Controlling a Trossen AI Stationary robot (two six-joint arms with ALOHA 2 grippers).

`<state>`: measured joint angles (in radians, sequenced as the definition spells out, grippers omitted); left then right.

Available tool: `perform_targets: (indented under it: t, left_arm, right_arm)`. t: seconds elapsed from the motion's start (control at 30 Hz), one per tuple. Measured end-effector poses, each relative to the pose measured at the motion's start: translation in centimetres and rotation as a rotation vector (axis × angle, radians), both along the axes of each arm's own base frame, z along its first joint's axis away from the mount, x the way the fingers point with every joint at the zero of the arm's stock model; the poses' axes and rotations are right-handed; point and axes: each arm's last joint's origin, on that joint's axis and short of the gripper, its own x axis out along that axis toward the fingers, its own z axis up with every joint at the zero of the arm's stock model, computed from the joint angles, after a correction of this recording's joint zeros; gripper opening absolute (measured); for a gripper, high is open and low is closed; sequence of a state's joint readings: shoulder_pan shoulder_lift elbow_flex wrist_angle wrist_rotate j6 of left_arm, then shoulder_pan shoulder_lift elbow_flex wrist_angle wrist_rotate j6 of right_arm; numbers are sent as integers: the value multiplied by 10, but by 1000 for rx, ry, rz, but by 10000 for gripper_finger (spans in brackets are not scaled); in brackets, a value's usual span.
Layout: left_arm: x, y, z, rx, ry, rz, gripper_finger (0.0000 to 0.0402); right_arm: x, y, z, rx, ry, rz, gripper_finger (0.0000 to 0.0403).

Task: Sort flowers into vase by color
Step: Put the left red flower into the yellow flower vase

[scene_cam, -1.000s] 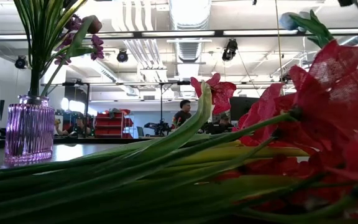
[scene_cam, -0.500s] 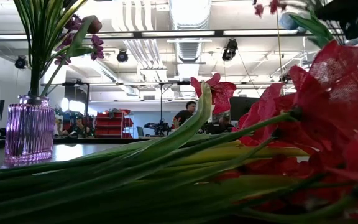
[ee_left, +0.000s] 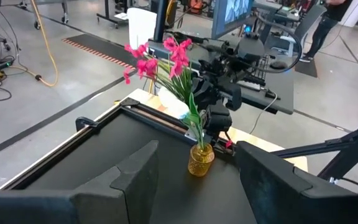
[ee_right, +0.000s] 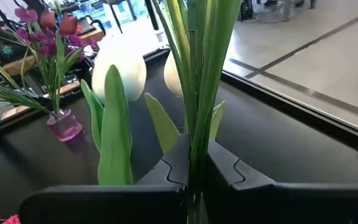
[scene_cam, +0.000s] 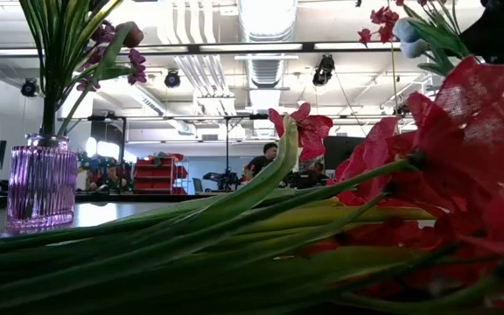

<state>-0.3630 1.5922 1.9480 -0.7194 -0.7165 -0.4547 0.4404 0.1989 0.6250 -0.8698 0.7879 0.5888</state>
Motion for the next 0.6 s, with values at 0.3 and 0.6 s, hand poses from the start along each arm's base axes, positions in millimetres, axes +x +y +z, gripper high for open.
perform_targets:
  t: [0.3,0.6]
  left_arm:
    - [0,-2,2,-16,15,-113,196]
    - [3,-11,-2,-55,34,-215,196]
  right_arm:
    - [1,1,3,-23,-11,22,44]
    - [3,3,7,-79,-20,79,89]
